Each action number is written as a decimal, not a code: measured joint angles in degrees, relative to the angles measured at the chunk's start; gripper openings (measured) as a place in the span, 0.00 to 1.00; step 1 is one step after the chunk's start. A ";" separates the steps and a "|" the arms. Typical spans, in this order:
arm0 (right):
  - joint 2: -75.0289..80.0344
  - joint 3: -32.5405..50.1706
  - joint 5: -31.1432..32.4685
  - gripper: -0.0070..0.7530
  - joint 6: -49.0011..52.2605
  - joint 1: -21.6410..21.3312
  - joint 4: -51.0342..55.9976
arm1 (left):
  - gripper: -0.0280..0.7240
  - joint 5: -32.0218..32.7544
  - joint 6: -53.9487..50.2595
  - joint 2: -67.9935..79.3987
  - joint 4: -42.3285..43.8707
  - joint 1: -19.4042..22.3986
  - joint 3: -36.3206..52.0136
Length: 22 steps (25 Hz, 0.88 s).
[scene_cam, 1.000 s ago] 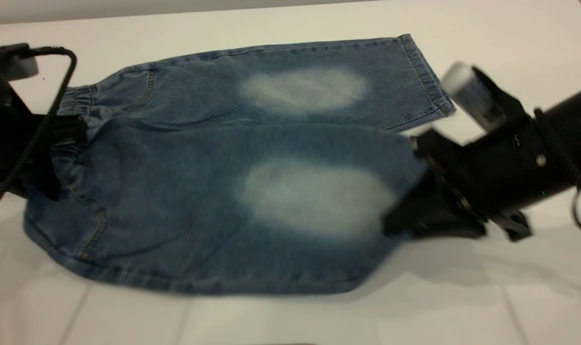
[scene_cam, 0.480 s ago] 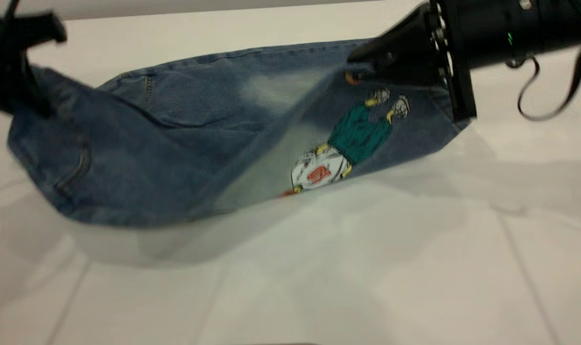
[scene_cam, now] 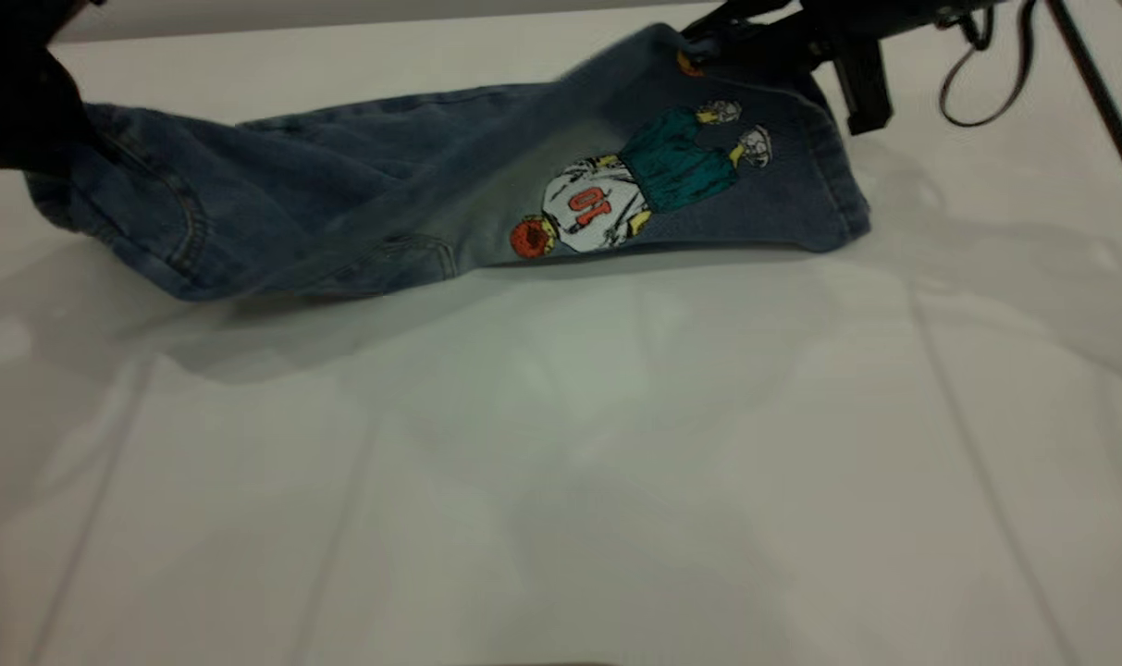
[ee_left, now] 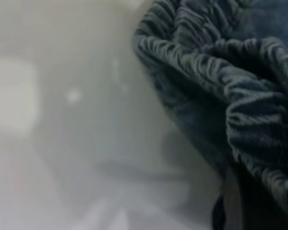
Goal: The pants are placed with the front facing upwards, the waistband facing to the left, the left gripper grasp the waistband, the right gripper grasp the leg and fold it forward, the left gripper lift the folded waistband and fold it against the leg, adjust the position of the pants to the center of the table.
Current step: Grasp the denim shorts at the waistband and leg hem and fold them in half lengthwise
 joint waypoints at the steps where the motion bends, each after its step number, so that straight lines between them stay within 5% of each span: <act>1: 1.37 -1.23 0.00 0.05 0.92 0.00 0.00 | 0.16 -0.47 -0.15 1.08 -1.15 0.00 -0.80; 7: 8.01 -7.20 -0.41 0.05 6.99 0.00 -0.05 | 0.16 -2.60 -0.40 5.96 -9.95 0.00 -4.89; 22: 13.11 -15.42 -6.99 0.06 14.16 0.00 -0.16 | 0.16 -4.85 -1.93 18.95 -16.20 0.00 -17.38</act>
